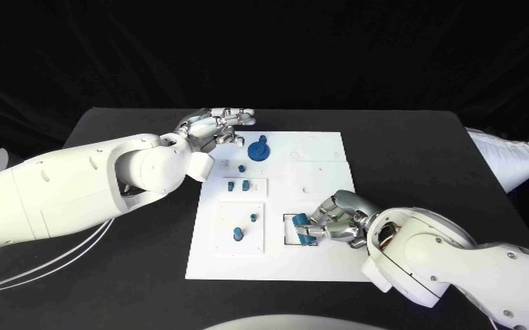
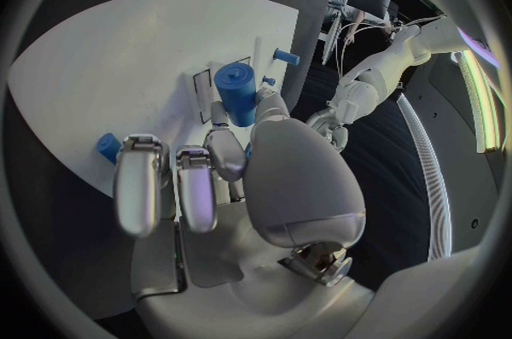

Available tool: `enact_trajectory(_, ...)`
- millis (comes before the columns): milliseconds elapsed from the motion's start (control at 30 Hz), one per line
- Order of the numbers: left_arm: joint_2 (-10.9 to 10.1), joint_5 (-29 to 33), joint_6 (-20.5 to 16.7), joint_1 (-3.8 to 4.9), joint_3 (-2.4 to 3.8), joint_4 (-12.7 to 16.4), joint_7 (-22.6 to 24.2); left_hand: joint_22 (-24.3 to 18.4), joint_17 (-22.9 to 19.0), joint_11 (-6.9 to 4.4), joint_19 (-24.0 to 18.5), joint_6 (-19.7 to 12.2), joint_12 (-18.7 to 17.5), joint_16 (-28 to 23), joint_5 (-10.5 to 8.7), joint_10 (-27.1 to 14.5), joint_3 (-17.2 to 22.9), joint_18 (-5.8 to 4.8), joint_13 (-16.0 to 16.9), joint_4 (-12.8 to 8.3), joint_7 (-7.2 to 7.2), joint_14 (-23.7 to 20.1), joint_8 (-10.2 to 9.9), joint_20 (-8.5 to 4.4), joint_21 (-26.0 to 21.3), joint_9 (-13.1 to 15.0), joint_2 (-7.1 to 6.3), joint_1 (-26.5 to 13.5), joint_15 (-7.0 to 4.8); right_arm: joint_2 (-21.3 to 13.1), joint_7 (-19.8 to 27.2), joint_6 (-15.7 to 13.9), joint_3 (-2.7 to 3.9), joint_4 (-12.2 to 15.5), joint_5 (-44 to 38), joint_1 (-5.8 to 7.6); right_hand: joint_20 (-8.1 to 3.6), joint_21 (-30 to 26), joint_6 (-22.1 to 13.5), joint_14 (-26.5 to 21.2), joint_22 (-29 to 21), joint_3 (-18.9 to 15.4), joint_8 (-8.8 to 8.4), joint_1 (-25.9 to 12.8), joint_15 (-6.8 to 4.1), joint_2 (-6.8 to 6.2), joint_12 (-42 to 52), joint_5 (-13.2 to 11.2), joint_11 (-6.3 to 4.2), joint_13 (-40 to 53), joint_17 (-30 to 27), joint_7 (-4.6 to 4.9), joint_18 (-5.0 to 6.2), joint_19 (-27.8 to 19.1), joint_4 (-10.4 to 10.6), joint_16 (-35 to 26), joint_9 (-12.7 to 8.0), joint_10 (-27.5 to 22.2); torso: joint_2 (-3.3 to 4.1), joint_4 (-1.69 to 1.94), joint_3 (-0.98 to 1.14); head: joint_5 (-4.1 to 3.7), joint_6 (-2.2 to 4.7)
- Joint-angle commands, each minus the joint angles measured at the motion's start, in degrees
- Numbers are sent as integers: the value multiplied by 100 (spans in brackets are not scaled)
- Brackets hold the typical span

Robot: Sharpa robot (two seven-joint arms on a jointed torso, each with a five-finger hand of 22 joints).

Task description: Assemble the parts on the task board

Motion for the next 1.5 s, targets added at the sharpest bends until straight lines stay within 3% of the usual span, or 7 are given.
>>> enact_trajectory(33, 6, -23, 107, 2, 3, 25, 25, -7, -6, -5, -23, -54, 37, 26, 22, -45, -30, 61, 1, 1, 0, -42, 24, 36, -17, 6, 52, 10, 13, 29, -69, 163, -1, -38, -242, -3, -9, 13, -11, 530, -8, -36, 9, 32, -50, 84, 658, -41, -168, 1932, 1195, -11, -94, 100, 15, 26, 19, 178, 1, 6, 1, 3, 5)
enact_trajectory(800, -14, -23, 87, 2, 3, 54, 47, -7, -7, -6, -23, -56, 47, 29, 24, -48, -32, 62, 2, -6, -1, -43, 30, 36, -19, 7, 56, 16, 12, 141, -89, 385, -2, -51, -699, 0, 1, -7, -22, 524, -32, -217, 19, -222, -41, 56, 601, -254, -161, 1915, 1173, -10, -88, 83, 51, 12, 98, 156, -1, -1, 3, 59, -18)
enact_trajectory(867, -17, -23, 85, 2, 3, 55, 47, -7, -7, -6, -23, -56, 47, 29, 24, -48, -32, 62, 2, -6, -1, -43, 30, 36, -19, 7, 56, 16, 12, 145, -86, 375, -2, -55, -773, 0, 4, -20, -30, 521, -49, -298, 21, -356, -41, 41, 565, -495, -162, 1890, 1162, -14, -84, 74, 52, 3, 120, 138, -1, -1, 3, 59, -21)
enact_trajectory(933, -20, -39, 81, 2, 3, 55, 47, -7, -7, -6, -23, -56, 47, 29, 24, -48, -32, 62, 2, -6, -1, -43, 30, 36, -19, 7, 56, 16, 12, 149, -75, 357, -2, -60, -829, 0, 2, -45, -67, 517, -80, -417, 14, -615, -42, 7, 453, -1286, -158, 1798, 1148, -18, -78, 59, 53, -7, 151, 77, 0, -1, 1, 66, -19)
enact_trajectory(1067, -23, -74, 81, 2, 3, 55, 47, -8, -12, -8, -23, -58, 54, 30, 25, -52, -33, 63, 2, -16, -2, -45, 34, 36, -19, 7, 57, 27, 11, 157, -28, 290, -2, -65, -899, 0, 21, -81, -162, 514, -122, -299, -7, -1104, -24, -352, 218, -2310, -129, 1605, 1141, 5, -69, 37, 92, -14, 198, -52, 2, -4, 2, 73, -18)
enact_trajectory(1200, -22, -88, 83, 2, 3, 51, 47, -8, -12, -8, -23, -58, 54, 30, 25, -52, -33, 63, 2, -16, -2, -45, 34, 36, -19, 7, 57, 27, 11, 161, 15, 210, -2, -63, -962, -1, 40, -96, -246, 518, -138, -142, -36, -1389, 2, -649, -4, -2470, -109, 1417, 1163, 39, -66, 27, 100, -3, 216, -178, 1, -8, 3, 69, -16)
enact_trajectory(1500, -23, -95, 89, 1, 2, 38, 44, -8, -12, -8, -23, -58, 54, 30, 25, -52, -33, 63, 2, -16, -2, -45, 34, 36, -19, 7, 57, 27, 11, 115, 66, 162, -2, -1, -1128, -1, 47, -94, -219, 517, -129, 55, 1, -1289, 1, -495, -21, -2272, -115, 1418, 1158, 30, -66, 30, 76, -9, 266, -166, 2, -2, 11, 77, -24)
